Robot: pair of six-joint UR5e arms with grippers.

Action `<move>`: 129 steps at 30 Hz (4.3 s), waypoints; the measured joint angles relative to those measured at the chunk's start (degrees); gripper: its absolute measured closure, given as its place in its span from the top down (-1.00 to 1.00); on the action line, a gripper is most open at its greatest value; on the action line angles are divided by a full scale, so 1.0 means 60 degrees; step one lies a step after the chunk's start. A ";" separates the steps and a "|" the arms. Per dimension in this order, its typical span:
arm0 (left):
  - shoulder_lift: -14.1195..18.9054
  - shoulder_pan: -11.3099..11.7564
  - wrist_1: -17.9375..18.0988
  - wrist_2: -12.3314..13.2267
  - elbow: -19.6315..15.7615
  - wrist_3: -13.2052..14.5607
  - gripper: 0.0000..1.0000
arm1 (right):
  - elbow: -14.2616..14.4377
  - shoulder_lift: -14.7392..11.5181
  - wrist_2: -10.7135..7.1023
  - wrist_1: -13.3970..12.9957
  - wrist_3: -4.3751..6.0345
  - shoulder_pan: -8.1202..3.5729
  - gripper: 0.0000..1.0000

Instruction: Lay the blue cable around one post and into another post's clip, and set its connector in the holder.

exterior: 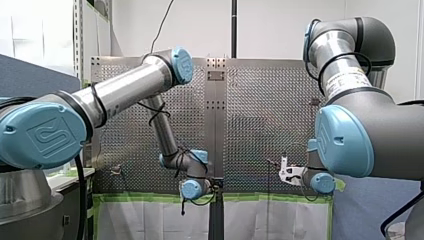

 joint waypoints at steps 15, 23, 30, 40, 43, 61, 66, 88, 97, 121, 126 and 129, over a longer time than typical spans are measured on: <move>-0.1200 0.0088 -0.0405 -0.0113 0.0566 -0.0125 0.98 | 0.0000 0.0001 -0.0010 0.0001 0.0000 0.0021 -1.00; -0.1158 0.0074 -0.0530 -0.0190 0.0590 -0.0064 0.98 | -0.0001 0.0001 -0.0015 0.0001 0.0000 0.0025 -1.00; -0.0523 -0.0039 -0.0730 -0.0382 0.0589 -0.0042 0.98 | -0.0001 0.0001 -0.0015 0.0001 0.0001 0.0025 -1.00; 0.0019 -0.0082 -0.0859 -0.0560 0.0576 0.0019 0.98 | -0.0001 0.0001 -0.0014 -0.0013 0.0000 0.0026 -1.00; 0.0024 -0.0099 -0.0743 -0.0564 0.0575 0.0099 0.98 | 0.0000 0.0002 -0.0015 -0.0008 0.0000 0.0030 -1.00; -0.0231 -0.0073 -0.0778 -0.1109 0.1075 0.0845 0.98 | 0.0000 0.0002 -0.0014 0.0000 -0.0043 0.0083 -1.00; -0.0224 -0.0002 -0.0783 -0.1130 0.1134 0.0842 0.98 | -0.0001 0.0002 -0.0015 0.0001 -0.0044 0.0087 -1.00; -0.0221 0.0104 -0.0797 -0.0999 0.1204 0.1175 -0.56 | 0.0000 -0.0002 -0.0014 -0.0013 -0.0044 0.0058 -1.00; -0.0221 0.0111 -0.0798 -0.0981 0.1203 0.1196 -0.56 | 0.0000 0.0002 -0.0014 -0.0014 -0.0066 0.0061 -1.00; -0.0222 0.0127 -0.0811 -0.0873 0.1386 0.1745 -0.62 | -0.0001 0.0000 -0.0014 0.0000 -0.0073 0.0084 -1.00; -0.0222 0.0136 -0.0791 -0.0854 0.1387 0.1742 -0.93 | -0.0001 0.0001 -0.0014 0.0000 -0.0073 0.0084 -1.00; -0.0222 0.0126 -0.0786 -0.0849 0.1387 0.1742 -1.00 | 0.0000 0.0000 -0.0015 0.0000 -0.0073 0.0084 -1.00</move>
